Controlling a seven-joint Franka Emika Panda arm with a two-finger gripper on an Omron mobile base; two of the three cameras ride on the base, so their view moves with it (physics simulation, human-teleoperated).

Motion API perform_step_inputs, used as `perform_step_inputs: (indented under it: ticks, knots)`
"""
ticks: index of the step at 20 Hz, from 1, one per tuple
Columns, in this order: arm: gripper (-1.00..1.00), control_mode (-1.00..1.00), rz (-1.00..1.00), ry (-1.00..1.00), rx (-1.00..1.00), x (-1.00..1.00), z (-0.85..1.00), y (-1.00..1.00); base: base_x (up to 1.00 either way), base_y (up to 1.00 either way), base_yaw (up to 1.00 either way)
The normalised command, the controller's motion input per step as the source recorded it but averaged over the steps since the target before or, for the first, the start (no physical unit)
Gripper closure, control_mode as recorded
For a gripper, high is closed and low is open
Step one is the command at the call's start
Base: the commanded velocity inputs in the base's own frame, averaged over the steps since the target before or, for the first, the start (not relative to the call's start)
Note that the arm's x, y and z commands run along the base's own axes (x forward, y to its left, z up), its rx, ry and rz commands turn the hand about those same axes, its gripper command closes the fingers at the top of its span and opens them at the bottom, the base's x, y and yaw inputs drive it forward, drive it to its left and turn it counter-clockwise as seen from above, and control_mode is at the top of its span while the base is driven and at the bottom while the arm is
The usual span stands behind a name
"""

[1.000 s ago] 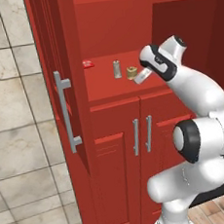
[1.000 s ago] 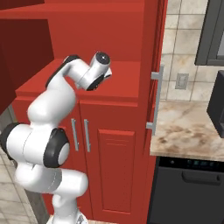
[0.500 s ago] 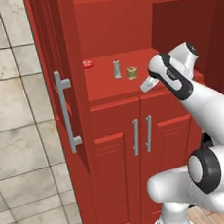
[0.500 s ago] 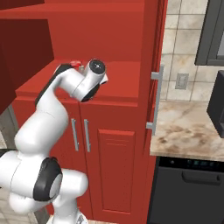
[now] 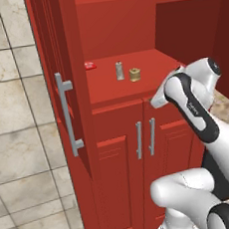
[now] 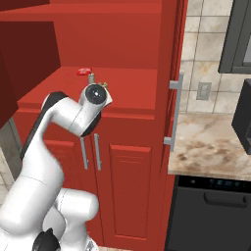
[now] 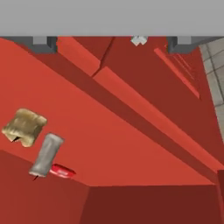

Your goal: Pick the candle and candle from the dining table and place them in the open cabinet. Close the cabinet after placing the objects.

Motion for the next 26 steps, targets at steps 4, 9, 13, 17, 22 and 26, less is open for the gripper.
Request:
perform_step_inputs:
  ticks: [4, 9, 13, 17, 22, 26]
  knots:
    - [-1.00, -1.00, -0.02, -0.17, 0.00, -0.78, -0.11, 0.09, 0.00, 0.00, 0.00]
    - [-1.00, -1.00, 0.00, -0.29, 0.00, -0.61, -0.12, 0.06, 0.00, 0.00, 0.00]
    - [-1.00, -1.00, 0.00, -0.37, -0.02, -0.54, -0.07, 0.00, 0.00, 0.00, 0.00]
    - [-1.00, -1.00, 0.00, -0.36, -0.03, -0.34, -0.10, 0.00, 0.00, 0.00, 0.00]
    - [-1.00, -1.00, 0.00, -0.42, -0.04, -0.35, -0.10, 0.00, 0.00, 0.00, 0.00]
    - [-1.00, -1.00, 0.00, -0.47, -0.05, -0.56, -0.08, 0.03, 0.00, 0.00, 0.00]
